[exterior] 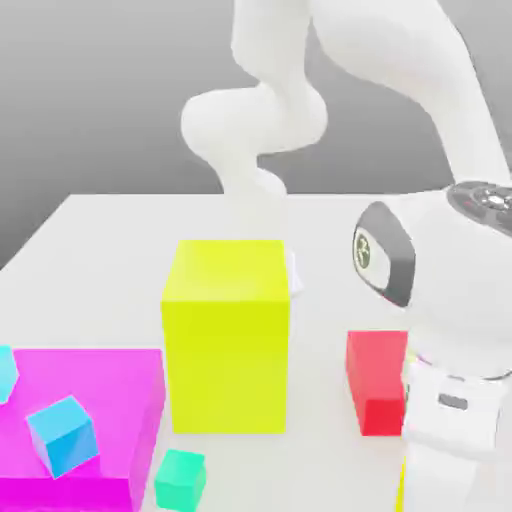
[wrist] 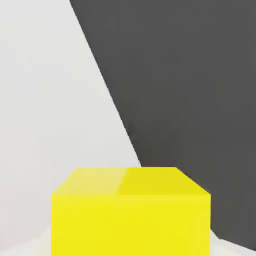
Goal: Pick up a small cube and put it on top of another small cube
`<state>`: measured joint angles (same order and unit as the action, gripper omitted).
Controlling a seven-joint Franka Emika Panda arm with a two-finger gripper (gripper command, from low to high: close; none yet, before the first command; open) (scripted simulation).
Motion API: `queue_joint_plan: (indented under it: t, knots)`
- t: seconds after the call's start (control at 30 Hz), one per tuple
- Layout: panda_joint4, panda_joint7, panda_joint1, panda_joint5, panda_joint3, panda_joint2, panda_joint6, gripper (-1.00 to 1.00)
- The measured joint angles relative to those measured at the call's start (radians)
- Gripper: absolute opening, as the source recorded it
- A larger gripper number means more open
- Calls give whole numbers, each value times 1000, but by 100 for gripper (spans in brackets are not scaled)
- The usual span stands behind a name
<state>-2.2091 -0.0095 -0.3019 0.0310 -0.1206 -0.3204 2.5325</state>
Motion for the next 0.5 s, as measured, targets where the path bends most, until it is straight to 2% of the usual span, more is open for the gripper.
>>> queue_joint_plan:
  t: [0.33, 0.5]
  knots:
    - [-80, 225, 203, 11, -268, 186, -109, -100]
    - [-113, 383, 446, 4, -410, 271, -165, -100]
